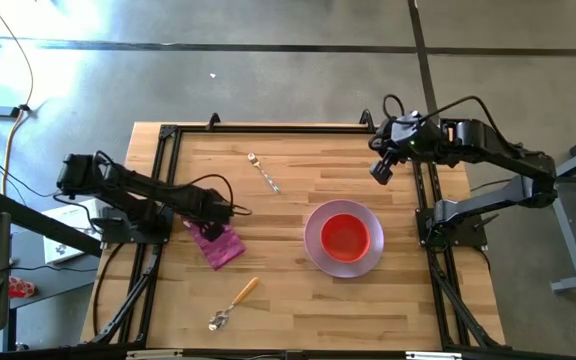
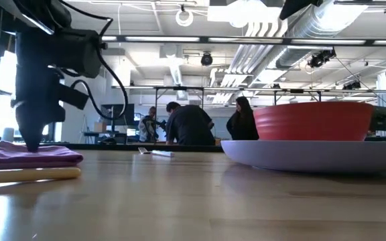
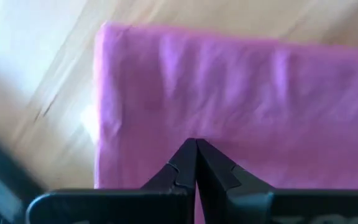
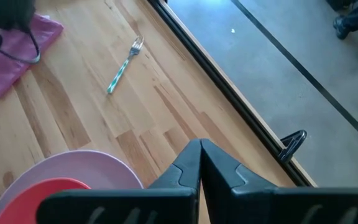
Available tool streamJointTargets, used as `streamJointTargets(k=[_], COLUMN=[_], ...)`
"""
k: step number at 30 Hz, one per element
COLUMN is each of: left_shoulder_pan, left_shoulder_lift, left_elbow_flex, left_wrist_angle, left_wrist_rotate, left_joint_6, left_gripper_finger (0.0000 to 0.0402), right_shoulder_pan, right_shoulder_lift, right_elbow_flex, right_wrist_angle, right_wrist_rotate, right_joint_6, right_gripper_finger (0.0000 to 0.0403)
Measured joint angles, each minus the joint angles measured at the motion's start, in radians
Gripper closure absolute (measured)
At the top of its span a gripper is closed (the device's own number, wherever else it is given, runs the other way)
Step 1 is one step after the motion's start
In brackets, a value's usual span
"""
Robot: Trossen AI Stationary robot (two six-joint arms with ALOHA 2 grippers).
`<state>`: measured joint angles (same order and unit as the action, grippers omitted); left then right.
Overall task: Set table place
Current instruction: Move the purple table napkin to the middle left of the table
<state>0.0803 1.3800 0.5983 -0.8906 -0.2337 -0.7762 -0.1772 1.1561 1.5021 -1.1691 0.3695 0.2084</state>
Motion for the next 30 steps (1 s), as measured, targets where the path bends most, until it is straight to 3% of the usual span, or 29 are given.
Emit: streamJointTargets(k=[4,10,16,22,25,30], left_shoulder_pan=[0.001,0.041,0.113,0.192,0.163,-0.003], left_shoulder_lift=[0.03,0.049,0.051,0.051,0.037,0.025], left_elbow_flex=[0.0,0.006,0.033,0.052,0.117,0.271], left_wrist_angle=[0.092,0.111,0.222,0.258,0.224,0.059], left_wrist_rotate=[-0.031,-0.044,-0.044,0.037,0.074,0.096], left_joint_6=[0.086,0.081,0.287,0.48,0.481,0.383], left_gripper_finger=[0.0401,0.0401,0.0401,0.0401,0.0401,0.0401], right_shoulder_pan=[0.0,0.0,0.0,0.0,0.0,0.0], right_shoulder_lift=[0.0,0.0,0.0,0.0,0.0,0.0], right_elbow_flex=[0.0,0.0,0.0,0.0,0.0,0.0], right_wrist_angle=[0.025,0.029,0.03,0.031,0.031,0.031], right_wrist_rotate=[0.0,0.0,0.0,0.0,0.0,-0.001], right_joint_6=[-0.001,0.0,0.011,0.027,0.033,0.041], right_gripper_finger=[0.0403,0.0403,0.0403,0.0403,0.0403,0.0403])
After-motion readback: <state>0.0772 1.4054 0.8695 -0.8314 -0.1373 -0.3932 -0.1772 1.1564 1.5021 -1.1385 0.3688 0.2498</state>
